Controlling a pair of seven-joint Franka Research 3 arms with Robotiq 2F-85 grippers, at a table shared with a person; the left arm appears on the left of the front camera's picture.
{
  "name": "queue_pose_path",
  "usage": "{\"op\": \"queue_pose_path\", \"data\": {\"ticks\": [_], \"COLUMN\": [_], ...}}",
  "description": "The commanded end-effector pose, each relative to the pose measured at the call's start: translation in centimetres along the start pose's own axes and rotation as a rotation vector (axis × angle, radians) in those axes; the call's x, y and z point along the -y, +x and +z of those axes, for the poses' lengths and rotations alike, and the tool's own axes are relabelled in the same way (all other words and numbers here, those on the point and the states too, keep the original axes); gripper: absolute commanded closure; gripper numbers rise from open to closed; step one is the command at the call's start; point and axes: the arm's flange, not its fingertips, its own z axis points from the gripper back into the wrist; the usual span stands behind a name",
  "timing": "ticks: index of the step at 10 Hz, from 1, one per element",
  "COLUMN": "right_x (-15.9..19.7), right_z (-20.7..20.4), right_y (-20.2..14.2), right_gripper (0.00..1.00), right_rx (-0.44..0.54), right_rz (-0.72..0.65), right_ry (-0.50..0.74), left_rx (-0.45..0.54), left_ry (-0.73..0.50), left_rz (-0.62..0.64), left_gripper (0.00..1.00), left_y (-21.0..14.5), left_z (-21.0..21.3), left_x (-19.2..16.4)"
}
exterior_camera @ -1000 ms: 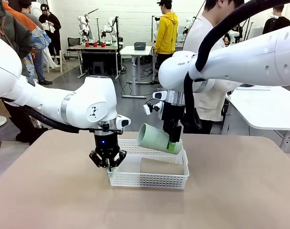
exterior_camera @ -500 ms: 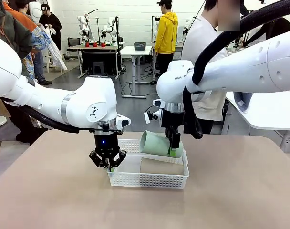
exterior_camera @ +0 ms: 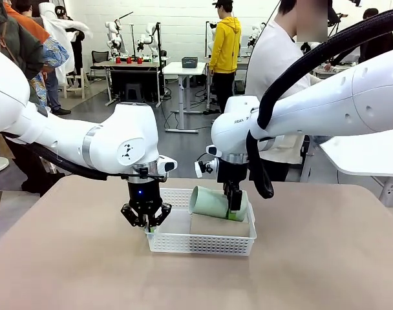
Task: Clean and organize the cups into the basket.
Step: Pick up the Reusable plastic cup from the right side of the table and stack it inside the Organizing basket in the center of the table.
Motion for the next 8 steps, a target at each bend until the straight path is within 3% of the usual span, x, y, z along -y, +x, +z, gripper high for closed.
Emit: {"op": "queue_pose_path", "data": {"ticks": [1,6,8], "right_x": [-0.3,-1.2,-5.5], "right_z": [-0.2,2.3,9.8], "right_y": [-0.1,-0.6,-3.6], "right_gripper": [0.00,0.00,0.00], "right_rx": [-0.019,0.045,0.159], "right_rz": [-0.020,-0.013,0.023], "right_ry": [-0.018,-0.035,-0.145], "left_rx": [-0.004,-0.004,-0.004], "left_ry": [0.003,0.003,0.003], "left_rz": [0.000,0.000,0.000], "left_gripper": [1.00,1.00,1.00], "left_y": [0.0,0.0,0.0], "left_z": [0.1,0.1,0.1], "left_x": [0.0,0.0,0.0]}}
